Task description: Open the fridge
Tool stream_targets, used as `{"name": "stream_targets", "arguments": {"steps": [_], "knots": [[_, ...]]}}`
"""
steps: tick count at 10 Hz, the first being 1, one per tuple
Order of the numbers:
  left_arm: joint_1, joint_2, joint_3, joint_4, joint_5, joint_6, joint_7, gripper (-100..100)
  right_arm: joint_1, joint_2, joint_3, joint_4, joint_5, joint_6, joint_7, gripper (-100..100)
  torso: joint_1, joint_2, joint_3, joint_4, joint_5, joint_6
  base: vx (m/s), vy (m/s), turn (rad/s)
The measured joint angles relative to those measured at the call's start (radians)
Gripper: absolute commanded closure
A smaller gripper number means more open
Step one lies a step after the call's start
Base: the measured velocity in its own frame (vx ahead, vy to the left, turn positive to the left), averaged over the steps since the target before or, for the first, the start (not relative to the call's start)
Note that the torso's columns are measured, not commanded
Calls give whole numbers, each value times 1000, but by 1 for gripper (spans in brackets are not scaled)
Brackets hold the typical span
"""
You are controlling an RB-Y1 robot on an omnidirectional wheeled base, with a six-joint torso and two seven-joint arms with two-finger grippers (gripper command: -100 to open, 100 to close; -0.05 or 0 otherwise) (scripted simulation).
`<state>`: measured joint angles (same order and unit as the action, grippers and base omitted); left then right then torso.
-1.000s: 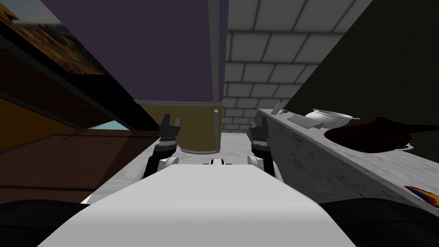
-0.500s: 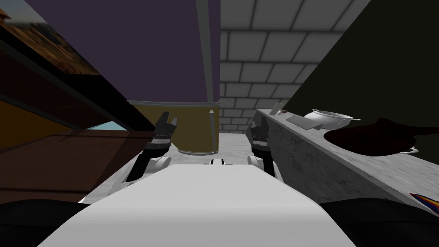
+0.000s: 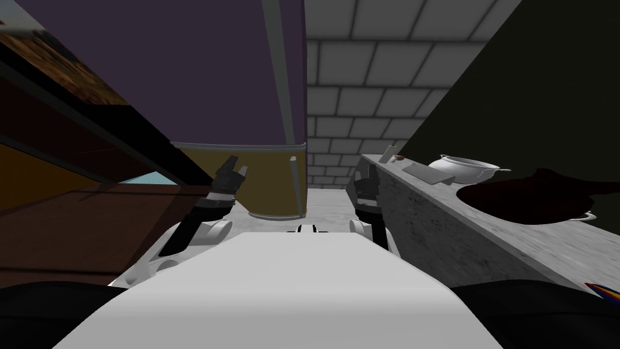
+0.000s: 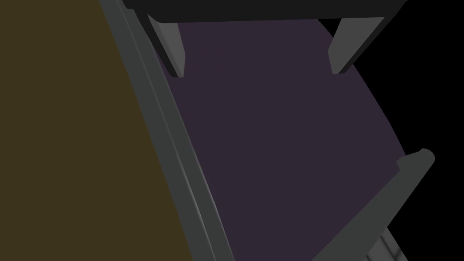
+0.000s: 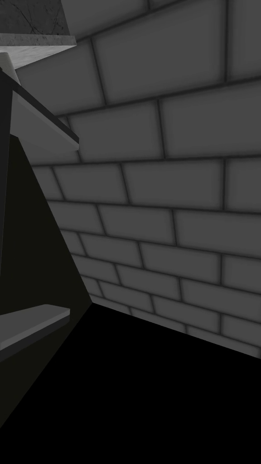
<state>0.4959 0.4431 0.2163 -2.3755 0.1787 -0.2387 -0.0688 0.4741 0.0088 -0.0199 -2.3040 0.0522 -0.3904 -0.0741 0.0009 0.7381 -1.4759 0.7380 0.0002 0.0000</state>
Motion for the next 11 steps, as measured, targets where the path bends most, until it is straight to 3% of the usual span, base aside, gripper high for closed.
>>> {"name": "stream_targets", "arguments": {"steps": [9,11], "knots": [[15,187,134,-25,59,210,40,-100,0,0,0,0,0,0,0,0,-1,0,0,0,0,0,34,-73,1],[27,238,177,-39,77,268,52,-100,0,0,0,0,0,0,0,0,-2,-1,-1,0,0,0,55,-101,2]]}}
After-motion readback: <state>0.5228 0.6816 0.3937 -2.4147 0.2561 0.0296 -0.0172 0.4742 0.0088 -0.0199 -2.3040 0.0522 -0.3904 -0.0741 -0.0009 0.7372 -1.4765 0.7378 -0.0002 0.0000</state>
